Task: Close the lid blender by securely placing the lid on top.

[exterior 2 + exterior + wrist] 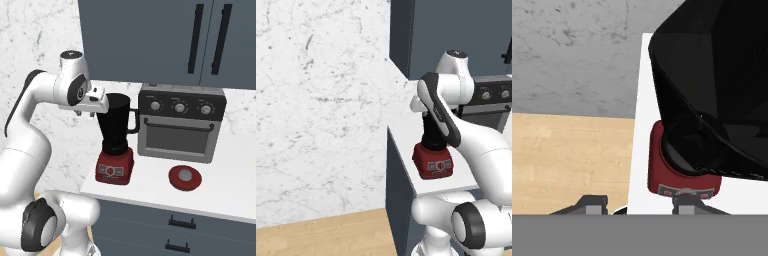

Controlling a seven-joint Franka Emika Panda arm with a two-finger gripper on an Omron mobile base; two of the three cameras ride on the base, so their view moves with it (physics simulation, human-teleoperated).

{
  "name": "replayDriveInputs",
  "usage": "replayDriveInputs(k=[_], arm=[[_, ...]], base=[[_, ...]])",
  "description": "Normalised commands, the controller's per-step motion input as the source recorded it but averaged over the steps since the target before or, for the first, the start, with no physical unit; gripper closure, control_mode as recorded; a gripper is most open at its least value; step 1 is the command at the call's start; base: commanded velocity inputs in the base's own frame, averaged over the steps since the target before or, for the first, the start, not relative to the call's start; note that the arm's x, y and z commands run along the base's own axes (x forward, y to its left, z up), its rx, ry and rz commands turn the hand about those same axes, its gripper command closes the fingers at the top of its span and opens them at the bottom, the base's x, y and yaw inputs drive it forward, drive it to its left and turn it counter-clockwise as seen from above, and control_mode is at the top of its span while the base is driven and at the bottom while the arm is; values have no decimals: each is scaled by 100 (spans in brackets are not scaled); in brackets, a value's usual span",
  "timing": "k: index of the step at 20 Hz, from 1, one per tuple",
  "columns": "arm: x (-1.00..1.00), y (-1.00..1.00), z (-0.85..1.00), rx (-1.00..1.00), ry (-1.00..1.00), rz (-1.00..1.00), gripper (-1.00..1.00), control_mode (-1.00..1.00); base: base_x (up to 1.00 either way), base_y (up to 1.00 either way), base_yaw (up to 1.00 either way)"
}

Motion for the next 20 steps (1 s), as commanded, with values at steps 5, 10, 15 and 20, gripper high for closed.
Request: replayDriveInputs(k=[5,10,15,20], arm=[[-8,-7,-6,0,-4,0,-100,-100],[-23,-42,-18,1,-7,-1,-100,-100],[-47,-75,-21,4,-11,-7,-100,-100],[-33,-62,-19,0,-4,-17,-100,-100]], base=[[0,0,0],[0,0,0],[0,0,0],[0,0,0]])
